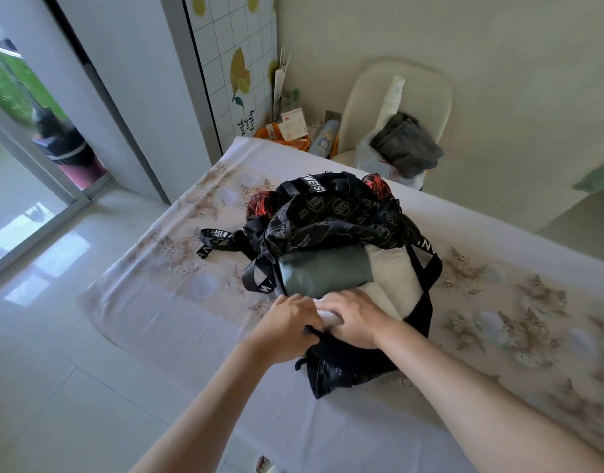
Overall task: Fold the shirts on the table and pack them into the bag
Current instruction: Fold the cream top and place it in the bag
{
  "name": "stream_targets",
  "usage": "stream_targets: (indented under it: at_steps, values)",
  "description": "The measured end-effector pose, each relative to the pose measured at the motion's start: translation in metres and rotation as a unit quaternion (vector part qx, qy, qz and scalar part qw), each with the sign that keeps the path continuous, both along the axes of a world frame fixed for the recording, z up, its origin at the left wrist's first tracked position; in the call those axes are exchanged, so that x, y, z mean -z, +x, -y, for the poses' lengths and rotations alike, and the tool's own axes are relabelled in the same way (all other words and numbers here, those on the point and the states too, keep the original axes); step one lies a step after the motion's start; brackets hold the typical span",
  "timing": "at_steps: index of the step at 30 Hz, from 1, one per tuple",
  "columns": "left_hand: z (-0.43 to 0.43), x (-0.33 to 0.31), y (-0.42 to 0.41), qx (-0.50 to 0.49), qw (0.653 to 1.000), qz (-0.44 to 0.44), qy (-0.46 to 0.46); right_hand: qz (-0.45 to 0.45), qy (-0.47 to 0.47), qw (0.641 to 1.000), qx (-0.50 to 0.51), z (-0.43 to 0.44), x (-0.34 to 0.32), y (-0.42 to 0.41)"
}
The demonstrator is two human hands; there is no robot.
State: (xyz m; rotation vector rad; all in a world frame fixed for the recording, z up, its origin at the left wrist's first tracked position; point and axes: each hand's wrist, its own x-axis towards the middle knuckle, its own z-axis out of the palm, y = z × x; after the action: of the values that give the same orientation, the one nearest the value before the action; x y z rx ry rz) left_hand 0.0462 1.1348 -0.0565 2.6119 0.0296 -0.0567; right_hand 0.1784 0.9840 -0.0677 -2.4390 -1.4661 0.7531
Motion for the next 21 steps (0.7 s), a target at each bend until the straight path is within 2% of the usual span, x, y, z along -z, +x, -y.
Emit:
stream_targets:
  at_steps: [4,6,8,10,12,14,16,18,21]
  values:
    - [0.012,0.003,0.017,-0.043,0.997,0.065,0.0,-0.003,0.016,1.0,-0.011,0.006,-0.006,-0.013]
    - [0.011,0.007,0.027,-0.055,0.998,0.01,0.019,0.024,0.069,0.996,0.044,0.014,-0.007,-0.013]
    - [0.009,0.015,0.029,-0.061,0.994,-0.073,0.048,0.116,0.102,0.979,0.133,0.03,0.002,-0.008]
    - [0.009,0.024,0.026,-0.078,0.988,-0.106,0.081,0.195,0.071,0.949,0.236,0.049,0.009,-0.003]
    - [0.014,0.025,0.026,-0.092,0.985,-0.111,0.099,0.198,0.052,0.932,0.299,0.069,0.009,0.0]
    - [0.022,0.017,0.035,-0.092,0.977,-0.123,0.147,0.196,0.07,0.937,0.279,0.089,0.012,0.005]
    - [0.037,0.005,0.051,-0.065,0.975,-0.085,0.194,0.227,0.029,0.951,0.209,0.105,0.009,0.013]
    - [0.059,-0.007,0.07,0.002,0.984,-0.033,0.174,0.254,-0.04,0.953,0.161,0.114,0.0,0.02]
    - [0.088,-0.005,0.091,0.113,0.984,-0.081,0.111,0.246,-0.1,0.959,0.094,0.116,-0.014,0.024]
